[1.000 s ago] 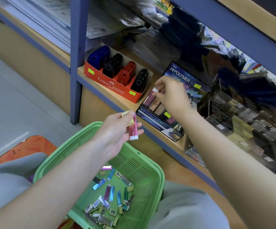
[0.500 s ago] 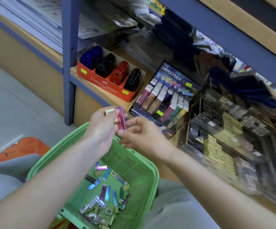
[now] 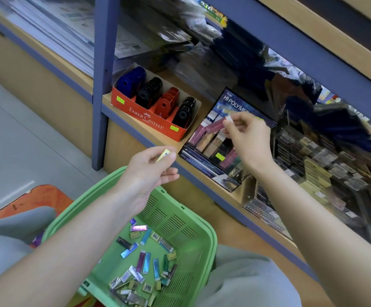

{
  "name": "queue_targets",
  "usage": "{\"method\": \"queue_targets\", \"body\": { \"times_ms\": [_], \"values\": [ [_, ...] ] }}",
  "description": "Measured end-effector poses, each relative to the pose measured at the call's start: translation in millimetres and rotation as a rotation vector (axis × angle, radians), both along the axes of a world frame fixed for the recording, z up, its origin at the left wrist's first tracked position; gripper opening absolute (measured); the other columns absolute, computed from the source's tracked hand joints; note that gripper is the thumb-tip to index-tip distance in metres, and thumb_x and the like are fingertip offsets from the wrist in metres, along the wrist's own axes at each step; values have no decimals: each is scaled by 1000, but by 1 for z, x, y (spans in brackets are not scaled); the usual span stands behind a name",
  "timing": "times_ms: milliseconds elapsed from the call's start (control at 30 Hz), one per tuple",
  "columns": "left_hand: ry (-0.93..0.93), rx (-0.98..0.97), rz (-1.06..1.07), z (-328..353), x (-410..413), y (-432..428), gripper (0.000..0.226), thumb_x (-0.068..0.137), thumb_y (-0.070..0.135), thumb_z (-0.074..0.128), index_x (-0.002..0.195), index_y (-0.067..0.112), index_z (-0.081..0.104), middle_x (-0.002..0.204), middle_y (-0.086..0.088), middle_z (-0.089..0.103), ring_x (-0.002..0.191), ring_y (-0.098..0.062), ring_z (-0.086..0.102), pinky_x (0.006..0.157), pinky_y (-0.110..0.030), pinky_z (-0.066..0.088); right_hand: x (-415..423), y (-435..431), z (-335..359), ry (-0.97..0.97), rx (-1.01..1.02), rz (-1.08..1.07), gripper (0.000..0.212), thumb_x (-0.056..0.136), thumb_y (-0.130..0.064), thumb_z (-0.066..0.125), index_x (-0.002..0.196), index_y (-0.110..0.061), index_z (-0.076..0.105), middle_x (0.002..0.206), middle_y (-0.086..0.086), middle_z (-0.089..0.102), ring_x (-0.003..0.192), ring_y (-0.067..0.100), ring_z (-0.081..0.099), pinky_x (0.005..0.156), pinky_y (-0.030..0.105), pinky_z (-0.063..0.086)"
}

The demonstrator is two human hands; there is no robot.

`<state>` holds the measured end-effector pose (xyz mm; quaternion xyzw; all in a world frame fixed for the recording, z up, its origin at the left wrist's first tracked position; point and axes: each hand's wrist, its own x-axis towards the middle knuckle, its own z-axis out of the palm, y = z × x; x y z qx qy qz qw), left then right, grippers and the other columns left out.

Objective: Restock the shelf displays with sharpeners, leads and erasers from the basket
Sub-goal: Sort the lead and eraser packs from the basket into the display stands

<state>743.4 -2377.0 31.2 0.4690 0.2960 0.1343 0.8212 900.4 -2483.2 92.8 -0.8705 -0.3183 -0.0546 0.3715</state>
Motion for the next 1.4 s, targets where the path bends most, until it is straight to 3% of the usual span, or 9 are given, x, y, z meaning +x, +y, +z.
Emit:
{"method": "queue_targets", "body": {
  "times_ms": [133,233,367,600,800,967,1133,1267,1400],
  "values": [
    [12,48,-1,0,1,-1,23,87,15,64,108,11,58,90,-5,61,68,-8,61,74,-23,57,13,9,-4,-104,-131,52,7,94,-16,58,91,-18,65,80,-4,64,75,4,61,74,12,48],
    [20,98,-18,1,1,-1,10,88,16,64,95,21,59,90,-4,62,75,-9,62,90,-31,53,16,18,-3,-136,-196,80,11,94,-16,58,99,-13,67,82,-5,61,68,-5,52,62,-1,38],
    [42,164,-10,1,1,-1,15,93,16,57,88,30,61,88,-1,60,82,-11,60,104,-43,41,18,30,1,-48,-175,141,6,93,-10,59,93,-15,62,80,-3,59,68,0,56,58,1,41],
    [53,205,23,-4,4,1,15,90,14,62,98,22,52,101,-5,63,80,-9,64,88,-29,51,27,32,7,-95,-327,160,8,93,-11,59,90,-18,58,72,-11,56,65,-4,57,58,3,40],
    [90,361,49,-8,6,1,19,99,10,44,109,23,53,91,2,59,83,-7,60,67,-15,45,23,28,-9,-121,-278,144,14,87,-13,67,89,-20,55,74,-10,55,67,0,54,61,8,42],
    [93,518,12,-11,5,4,24,94,12,54,114,23,45,101,0,59,88,-13,62,69,-15,47,21,36,-27,-271,-352,113,4,87,-16,67,90,-16,64,91,-4,52,80,13,54,73,27,48],
    [128,668,19,-15,3,11,12,92,14,59,103,19,56,100,1,61,86,-15,61,77,-21,46,6,32,-28,-389,-432,128,22,96,-17,54,112,-10,67,109,5,59,100,19,54,80,27,42],
    [125,831,-44,-19,-3,10,16,94,15,55,103,25,65,99,3,60,88,-10,57,75,-17,43,-31,7,-28,-115,-347,271,29,96,-13,51,125,-17,55,103,-8,54,84,5,52,80,21,46],
    [87,683,-111,-19,-11,-6,23,89,14,61,111,21,55,94,1,58,73,-18,66,73,-33,55,-68,-25,-39,187,-306,420,46,91,-12,61,132,-21,42,104,-12,53,81,5,60,77,21,51]
  ]
}}
